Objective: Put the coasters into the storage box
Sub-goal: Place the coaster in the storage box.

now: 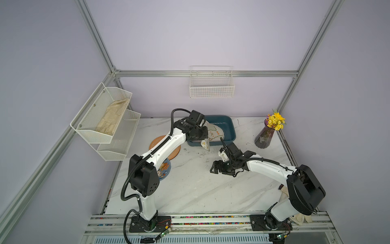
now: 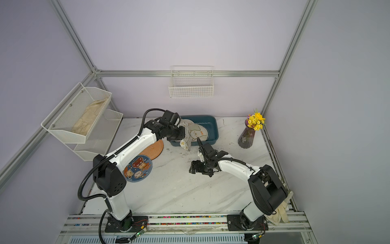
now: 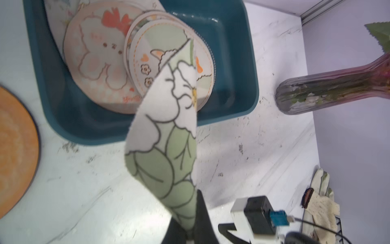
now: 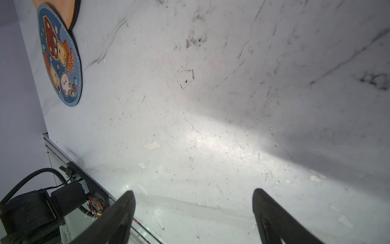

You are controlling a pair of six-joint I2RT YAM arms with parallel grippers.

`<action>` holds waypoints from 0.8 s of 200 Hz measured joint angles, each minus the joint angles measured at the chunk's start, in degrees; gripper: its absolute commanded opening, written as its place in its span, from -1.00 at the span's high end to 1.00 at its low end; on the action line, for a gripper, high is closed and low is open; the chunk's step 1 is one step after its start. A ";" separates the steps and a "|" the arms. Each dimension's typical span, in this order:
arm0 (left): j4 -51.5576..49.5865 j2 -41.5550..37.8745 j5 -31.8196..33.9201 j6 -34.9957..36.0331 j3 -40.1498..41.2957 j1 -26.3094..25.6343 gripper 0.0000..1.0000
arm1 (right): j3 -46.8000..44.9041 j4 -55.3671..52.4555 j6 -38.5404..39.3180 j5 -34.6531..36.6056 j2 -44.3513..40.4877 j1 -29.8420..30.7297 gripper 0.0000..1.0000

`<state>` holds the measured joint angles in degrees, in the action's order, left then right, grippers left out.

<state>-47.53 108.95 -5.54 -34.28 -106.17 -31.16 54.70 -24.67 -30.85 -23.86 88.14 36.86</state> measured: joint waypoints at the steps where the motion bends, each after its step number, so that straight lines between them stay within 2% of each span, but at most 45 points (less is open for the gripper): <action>1: -0.02 0.48 -0.24 0.09 -0.61 0.07 1.00 | -0.04 0.00 0.00 0.02 -0.09 -0.07 -0.78; 28: 0.57 9.70 -3.58 1.95 -11.15 1.25 1.00 | -0.90 0.04 -0.35 -0.02 -1.77 -1.53 -0.79; 75: 5.31 21.38 -9.79 2.36 -22.27 2.75 1.00 | -1.70 -0.15 -0.96 -0.13 -2.69 -3.43 -0.79; 114: 10.80 27.80 -13.66 1.88 -26.18 4.26 1.00 | -1.73 -0.26 -1.55 -0.17 -2.97 -3.87 -0.80; 146: 10.51 30.16 -13.14 1.81 -26.14 6.40 1.00 | -1.70 -0.46 -1.70 -0.28 -2.95 -3.98 -0.80; 150: 10.12 30.16 -12.83 1.86 -26.12 6.64 0.95 | -1.70 -0.46 -1.70 -0.35 -2.95 -4.00 -0.80; 160: 9.38 30.16 -11.47 2.10 -26.05 7.28 0.68 | -1.70 -0.46 -1.68 -0.48 -2.95 -4.09 -0.80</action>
<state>-38.15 139.11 -17.02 -32.18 -132.22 -23.88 52.99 -25.12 -32.53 -24.34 85.19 32.77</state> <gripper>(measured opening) 0.066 0.901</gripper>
